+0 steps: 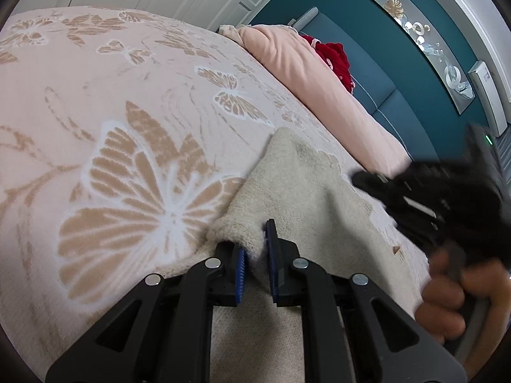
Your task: Fold small clothes
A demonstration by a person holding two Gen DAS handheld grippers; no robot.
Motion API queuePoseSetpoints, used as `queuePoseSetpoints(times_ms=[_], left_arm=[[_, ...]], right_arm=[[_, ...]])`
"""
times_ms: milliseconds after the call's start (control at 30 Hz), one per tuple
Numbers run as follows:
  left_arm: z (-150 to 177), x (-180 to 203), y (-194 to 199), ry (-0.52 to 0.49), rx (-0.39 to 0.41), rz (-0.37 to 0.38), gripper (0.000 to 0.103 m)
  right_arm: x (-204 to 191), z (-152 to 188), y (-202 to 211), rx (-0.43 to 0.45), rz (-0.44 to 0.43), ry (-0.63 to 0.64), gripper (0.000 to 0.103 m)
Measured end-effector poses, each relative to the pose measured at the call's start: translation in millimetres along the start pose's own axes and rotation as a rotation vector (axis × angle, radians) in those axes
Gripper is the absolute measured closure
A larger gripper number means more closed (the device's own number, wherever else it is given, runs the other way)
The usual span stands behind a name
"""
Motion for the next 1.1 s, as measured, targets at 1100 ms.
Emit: queuePoseSetpoints(times_ms=[1100], left_arm=[[11.8,61.8,-26.8,-0.448,-0.179,-0.401,0.055]], right_arm=[[220.3,113.8,197.2,0.168,0.323,-0.334,0.095]])
Point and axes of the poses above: each gripper's, at about its wrist camera, not at the fingertips, and y roughly against the way its jaws point, x to its right, z to its underside, the point moved 3 cm from there along -y, roughly the way its jaws point, and after that the axes turned 6 degrees about y, right-handed, at the moved point
